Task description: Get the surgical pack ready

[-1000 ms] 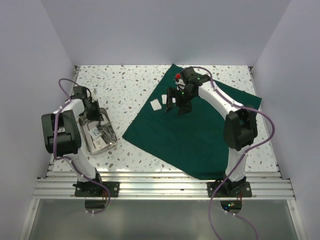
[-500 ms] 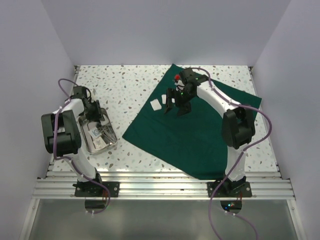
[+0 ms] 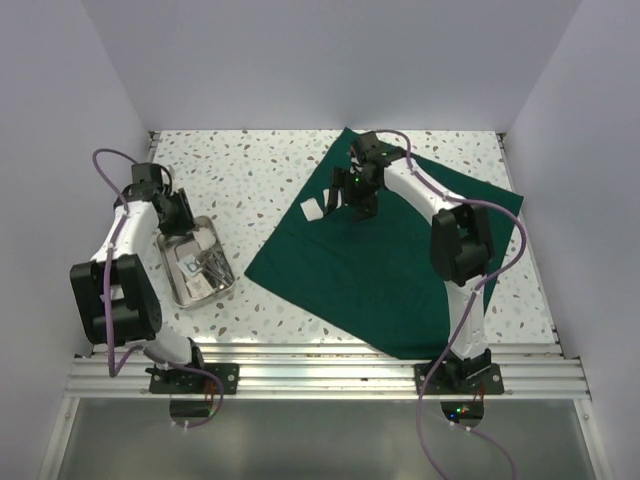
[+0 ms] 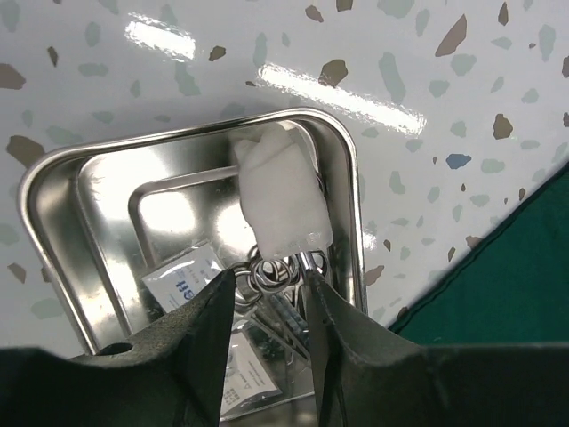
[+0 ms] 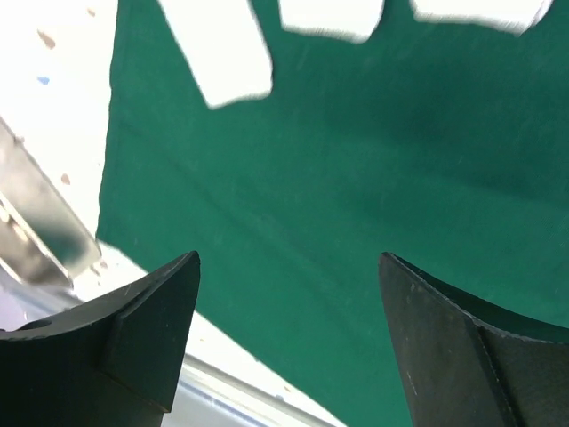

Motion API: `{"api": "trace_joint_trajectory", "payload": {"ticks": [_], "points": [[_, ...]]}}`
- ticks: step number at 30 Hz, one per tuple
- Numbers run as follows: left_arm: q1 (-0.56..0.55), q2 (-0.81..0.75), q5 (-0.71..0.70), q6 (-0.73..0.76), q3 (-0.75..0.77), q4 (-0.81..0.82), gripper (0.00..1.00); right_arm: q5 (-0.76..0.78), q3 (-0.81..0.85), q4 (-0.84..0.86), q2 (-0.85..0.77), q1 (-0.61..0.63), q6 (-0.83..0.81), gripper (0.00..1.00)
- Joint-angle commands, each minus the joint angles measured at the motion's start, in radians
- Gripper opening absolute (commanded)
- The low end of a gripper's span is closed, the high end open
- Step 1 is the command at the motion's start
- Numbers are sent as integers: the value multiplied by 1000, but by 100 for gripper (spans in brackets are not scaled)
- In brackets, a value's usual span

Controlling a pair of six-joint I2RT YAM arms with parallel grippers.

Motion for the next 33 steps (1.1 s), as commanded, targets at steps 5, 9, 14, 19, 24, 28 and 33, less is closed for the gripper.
{"api": "trace_joint_trajectory", "payload": {"ticks": [5,9,14,19,24,28,33], "points": [[9,-96,4,-31,-2,-29,40,108,86,72,33,-105,74,79],[-24,-69,69,-35,34,-23,38,114,160,63,94,-144,56,73],[-108,-36,192,-69,56,43,38,80,256,74,205,-145,-9,66],[-200,-16,257,-77,81,62,38,71,272,117,249,-147,-58,61],[-202,-6,307,-95,76,76,37,62,260,120,259,-148,-55,58],[-202,5,312,-94,90,72,37,53,224,148,251,-148,-35,57],[-202,30,332,-95,111,72,37,48,217,135,252,-148,-27,55]]}}
